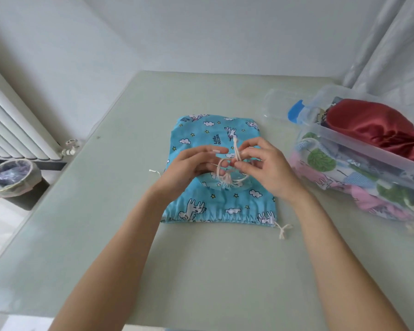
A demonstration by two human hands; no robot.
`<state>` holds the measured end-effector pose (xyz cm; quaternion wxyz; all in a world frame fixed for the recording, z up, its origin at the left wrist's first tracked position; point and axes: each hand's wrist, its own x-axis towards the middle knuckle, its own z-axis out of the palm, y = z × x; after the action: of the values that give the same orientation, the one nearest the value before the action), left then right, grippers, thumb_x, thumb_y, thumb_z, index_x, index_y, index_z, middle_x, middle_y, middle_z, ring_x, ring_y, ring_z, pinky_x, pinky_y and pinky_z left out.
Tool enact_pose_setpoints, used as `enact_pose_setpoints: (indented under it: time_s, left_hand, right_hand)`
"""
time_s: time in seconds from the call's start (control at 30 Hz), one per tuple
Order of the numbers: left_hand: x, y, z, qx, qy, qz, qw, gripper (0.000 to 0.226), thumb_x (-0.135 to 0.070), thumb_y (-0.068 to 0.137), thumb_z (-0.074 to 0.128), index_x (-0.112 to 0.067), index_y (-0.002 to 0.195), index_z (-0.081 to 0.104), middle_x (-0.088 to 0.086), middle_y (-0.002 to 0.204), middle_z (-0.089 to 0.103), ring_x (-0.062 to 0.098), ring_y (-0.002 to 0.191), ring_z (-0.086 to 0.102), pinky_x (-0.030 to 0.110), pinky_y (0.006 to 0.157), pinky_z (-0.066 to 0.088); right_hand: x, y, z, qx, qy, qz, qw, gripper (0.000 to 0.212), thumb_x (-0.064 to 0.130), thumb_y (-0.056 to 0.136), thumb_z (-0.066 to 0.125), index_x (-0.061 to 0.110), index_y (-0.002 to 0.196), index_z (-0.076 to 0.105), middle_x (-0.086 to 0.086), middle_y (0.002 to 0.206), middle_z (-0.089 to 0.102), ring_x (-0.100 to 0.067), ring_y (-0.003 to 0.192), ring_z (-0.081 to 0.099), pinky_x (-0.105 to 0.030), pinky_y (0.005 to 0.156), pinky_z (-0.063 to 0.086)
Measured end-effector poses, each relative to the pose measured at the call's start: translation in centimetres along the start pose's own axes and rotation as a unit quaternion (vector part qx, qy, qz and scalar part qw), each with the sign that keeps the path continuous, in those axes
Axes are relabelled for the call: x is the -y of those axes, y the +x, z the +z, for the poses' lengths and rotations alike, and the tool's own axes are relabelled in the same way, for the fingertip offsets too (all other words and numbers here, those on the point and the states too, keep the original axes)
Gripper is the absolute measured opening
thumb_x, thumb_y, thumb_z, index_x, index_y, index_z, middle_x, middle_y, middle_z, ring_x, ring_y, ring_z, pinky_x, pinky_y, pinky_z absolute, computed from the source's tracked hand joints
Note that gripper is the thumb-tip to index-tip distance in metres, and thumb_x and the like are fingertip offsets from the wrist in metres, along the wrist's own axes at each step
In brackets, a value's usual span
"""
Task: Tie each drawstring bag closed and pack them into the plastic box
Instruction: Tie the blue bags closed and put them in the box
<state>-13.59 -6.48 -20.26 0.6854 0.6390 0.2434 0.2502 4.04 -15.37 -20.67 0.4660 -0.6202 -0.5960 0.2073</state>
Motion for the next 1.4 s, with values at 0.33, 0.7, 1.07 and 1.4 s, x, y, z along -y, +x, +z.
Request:
enact_pose_setpoints:
  time_s: [0.33, 0.7, 1.07, 1.4]
  left_hand:
    - [0.9, 0.1, 0.7, -0.022, 0.109, 0.015, 0.994, 0.017, -0.011, 0.084, 0.066, -0.024, 0.095, 0.069, -0.005, 0.088, 0.072, 0.020, 0.071, 0.065, 0.018, 0.072, 0.049]
    - [0.8, 0.1, 1.3, -0.014, 0.082, 0.074, 0.994, 0.009, -0.013, 0.087, 0.062, -0.015, 0.096, 0.061, -0.002, 0.091, 0.071, 0.012, 0.079, 0.067, 0.020, 0.072, 0.050]
    - [0.8, 0.7, -1.6, -0.168, 0.076, 0.069, 0.980, 0.019, -0.019, 0.098, 0.047, -0.021, 0.085, 0.061, -0.003, 0.087, 0.061, 0.010, 0.087, 0.063, 0.022, 0.076, 0.052]
    - [-0.4, 0.5, -1.1, -0.110, -0.392, 0.041, 0.912, 0.025, -0.015, 0.100, 0.034, -0.014, 0.079, 0.048, -0.009, 0.065, 0.064, 0.010, 0.078, 0.069, 0.015, 0.065, 0.052]
  right_hand:
    - [0.4, -0.2, 1.6, -0.081, -0.077, -0.143, 0.983, 0.013, 0.001, 0.080, 0.067, 0.008, 0.089, 0.074, -0.004, 0.096, 0.057, -0.011, 0.082, 0.059, -0.026, 0.079, 0.050]
    - [0.1, 0.0, 1.2, -0.072, 0.001, -0.117, 0.991, 0.019, 0.000, 0.077, 0.071, 0.011, 0.093, 0.073, -0.003, 0.096, 0.056, -0.010, 0.084, 0.057, -0.016, 0.078, 0.044]
    - [0.3, 0.0, 0.4, -0.026, 0.362, 0.056, 0.930, 0.019, 0.020, 0.089, 0.050, 0.013, 0.088, 0.067, -0.002, 0.101, 0.071, -0.018, 0.108, 0.062, -0.026, 0.095, 0.047]
    - [0.7, 0.2, 0.7, -0.059, 0.562, 0.096, 0.819, 0.032, 0.017, 0.095, 0.039, 0.013, 0.078, 0.065, -0.011, 0.098, 0.072, -0.021, 0.100, 0.067, -0.028, 0.086, 0.053]
